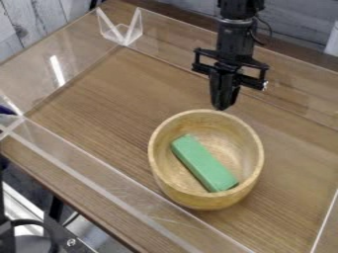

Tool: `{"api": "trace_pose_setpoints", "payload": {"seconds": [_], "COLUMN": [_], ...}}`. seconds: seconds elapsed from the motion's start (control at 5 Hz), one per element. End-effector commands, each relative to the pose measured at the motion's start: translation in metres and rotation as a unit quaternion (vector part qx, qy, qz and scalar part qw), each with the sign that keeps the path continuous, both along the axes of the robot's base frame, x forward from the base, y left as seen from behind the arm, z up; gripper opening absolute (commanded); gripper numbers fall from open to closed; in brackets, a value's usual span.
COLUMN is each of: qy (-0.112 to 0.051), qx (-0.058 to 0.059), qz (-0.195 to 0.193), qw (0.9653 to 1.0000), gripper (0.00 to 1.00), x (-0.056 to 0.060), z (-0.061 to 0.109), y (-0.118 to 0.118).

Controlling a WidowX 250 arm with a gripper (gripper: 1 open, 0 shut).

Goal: Remove the green block from inside the brown bowl and put it on the table

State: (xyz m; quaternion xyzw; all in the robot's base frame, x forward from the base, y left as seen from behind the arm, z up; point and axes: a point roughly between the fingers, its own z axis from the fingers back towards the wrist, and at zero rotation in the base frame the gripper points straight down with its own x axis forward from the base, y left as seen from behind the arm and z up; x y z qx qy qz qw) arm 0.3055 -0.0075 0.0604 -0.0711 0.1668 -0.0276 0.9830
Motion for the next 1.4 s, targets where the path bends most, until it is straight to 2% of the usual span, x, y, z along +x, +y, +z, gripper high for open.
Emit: {"api": "trace_pose_setpoints", "payload": {"seconds": [0.0, 0.2, 0.4, 0.6, 1.0, 1.2], "qy": [-0.033, -0.033, -0.048, -0.051, -0.008, 0.021], "qx": [-0.002, -0.006, -0.014, -0.019, -0.013, -0.025], "qz": [-0.018, -0.037, -0.039, -0.040, -0.046, -0.054], "qw": [0.9993, 0.9987, 0.9980, 0.9977, 0.9988, 0.9980], "gripper": [0.00, 0.00, 0.00, 0.00, 0.00, 0.00], "x": [-0.002, -0.013, -0.019, -0.028, -0.030, -0.037], "z": [0.012, 0.005, 0.028, 0.038, 0.013, 0.005], "y": [-0.007, -0.014, -0.016, -0.017, -0.024, -0.026]}}
